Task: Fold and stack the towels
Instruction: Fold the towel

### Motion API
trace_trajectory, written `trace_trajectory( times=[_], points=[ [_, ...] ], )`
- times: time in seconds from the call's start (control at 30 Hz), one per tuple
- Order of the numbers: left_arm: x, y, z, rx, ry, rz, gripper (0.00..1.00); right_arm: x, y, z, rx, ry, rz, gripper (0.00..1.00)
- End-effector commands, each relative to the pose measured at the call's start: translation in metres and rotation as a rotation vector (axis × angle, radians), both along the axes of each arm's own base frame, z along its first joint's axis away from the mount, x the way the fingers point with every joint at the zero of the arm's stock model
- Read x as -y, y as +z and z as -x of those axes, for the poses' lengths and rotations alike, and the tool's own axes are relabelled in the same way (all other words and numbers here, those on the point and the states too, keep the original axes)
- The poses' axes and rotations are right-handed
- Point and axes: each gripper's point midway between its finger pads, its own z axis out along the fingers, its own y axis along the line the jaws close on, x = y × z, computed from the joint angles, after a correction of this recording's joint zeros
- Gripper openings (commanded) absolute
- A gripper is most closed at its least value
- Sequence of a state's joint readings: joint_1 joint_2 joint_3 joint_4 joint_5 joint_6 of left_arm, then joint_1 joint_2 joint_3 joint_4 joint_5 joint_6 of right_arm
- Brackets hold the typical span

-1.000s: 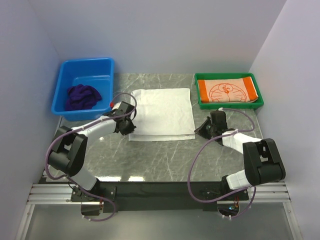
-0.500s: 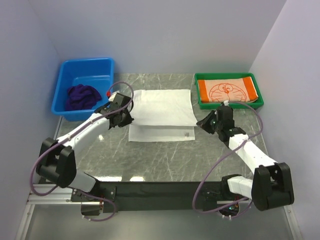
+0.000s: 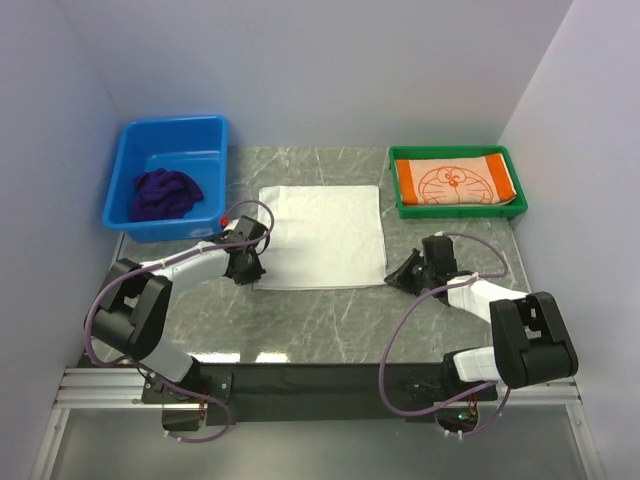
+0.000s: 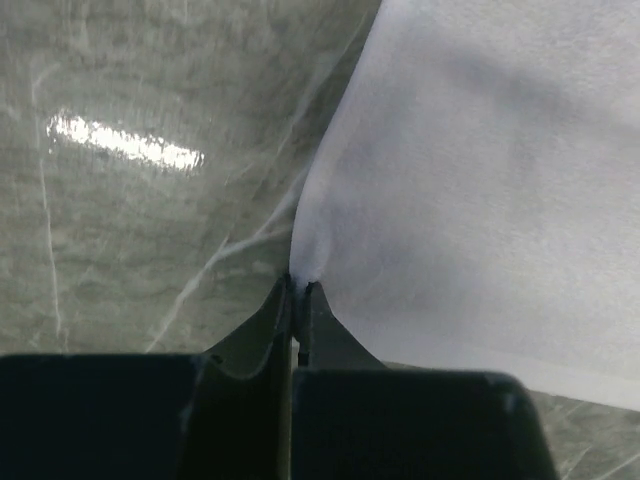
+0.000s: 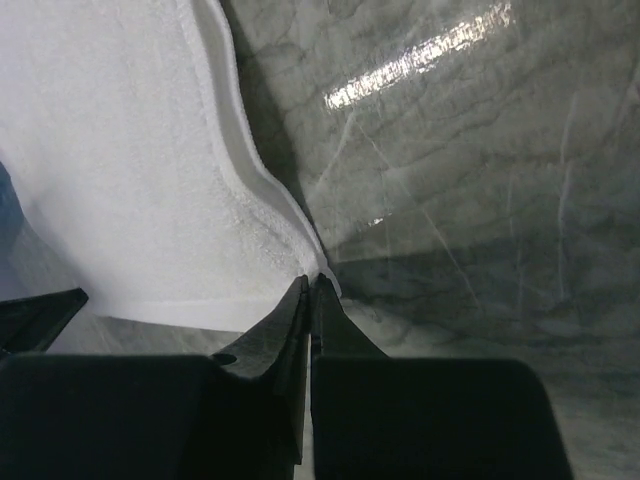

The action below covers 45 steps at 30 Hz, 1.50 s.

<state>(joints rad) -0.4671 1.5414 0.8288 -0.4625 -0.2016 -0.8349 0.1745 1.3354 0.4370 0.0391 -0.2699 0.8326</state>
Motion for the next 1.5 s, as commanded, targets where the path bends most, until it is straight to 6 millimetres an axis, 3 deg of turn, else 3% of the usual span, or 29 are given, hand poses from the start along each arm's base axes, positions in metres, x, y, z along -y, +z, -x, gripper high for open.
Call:
trace_trajectory(
  times=[0.0, 0.17, 0.27, 0.37, 0.43, 0.47, 0.6, 0.7, 0.77, 0.9, 1.0, 1.2, 1.3, 1.47],
  points=[
    [-0.008, -0.002, -0.012, 0.054, 0.027, -0.037, 0.01, 0.009, -0.006, -0.006, 0.018, -0.037, 0.046, 0.00],
    [-0.012, -0.014, -0.006, 0.024, 0.035, -0.057, 0.01, 0.011, -0.007, -0.005, 0.009, -0.036, 0.060, 0.00],
    [-0.014, -0.013, -0.004, 0.029, 0.046, -0.056, 0.05, 0.011, -0.007, -0.003, 0.005, -0.028, 0.061, 0.06],
    [-0.014, -0.003, -0.006, 0.048, 0.049, -0.050, 0.18, 0.009, -0.001, -0.003, 0.018, -0.010, 0.067, 0.25],
    [-0.015, 0.008, -0.009, 0.073, 0.057, -0.051, 0.38, 0.008, 0.014, -0.006, 0.065, 0.009, 0.085, 0.40],
    [-0.015, 0.012, -0.010, 0.081, 0.058, -0.047, 0.38, 0.009, 0.014, -0.006, 0.062, 0.012, 0.104, 0.40],
    [-0.016, 0.036, -0.017, 0.127, 0.061, -0.050, 0.76, 0.012, 0.045, -0.015, 0.149, 0.026, 0.165, 0.47],
    [-0.015, 0.060, -0.023, 0.169, 0.068, -0.041, 0.82, -0.001, 0.069, -0.027, 0.216, 0.081, 0.163, 0.44],
    [-0.010, 0.077, -0.027, 0.206, 0.057, -0.033, 0.78, -0.014, 0.072, -0.028, 0.223, 0.121, 0.154, 0.41],
    [0.014, 0.088, -0.033, 0.231, 0.002, 0.025, 0.62, -0.038, 0.064, -0.036, 0.213, 0.159, 0.079, 0.28],
    [0.029, 0.075, -0.037, 0.205, -0.036, 0.051, 0.45, -0.045, 0.045, -0.035, 0.145, 0.164, 0.061, 0.23],
    [0.037, 0.020, -0.030, 0.073, -0.063, 0.039, 0.22, -0.041, 0.012, -0.030, 0.051, 0.169, 0.079, 0.21],
    [0.035, -0.002, -0.012, 0.000, -0.076, 0.043, 0.18, -0.034, -0.004, -0.015, -0.015, 0.182, 0.099, 0.22],
    [0.018, -0.030, 0.040, -0.148, -0.104, 0.028, 0.17, -0.025, -0.018, 0.014, -0.113, 0.228, 0.115, 0.25]
  ],
)
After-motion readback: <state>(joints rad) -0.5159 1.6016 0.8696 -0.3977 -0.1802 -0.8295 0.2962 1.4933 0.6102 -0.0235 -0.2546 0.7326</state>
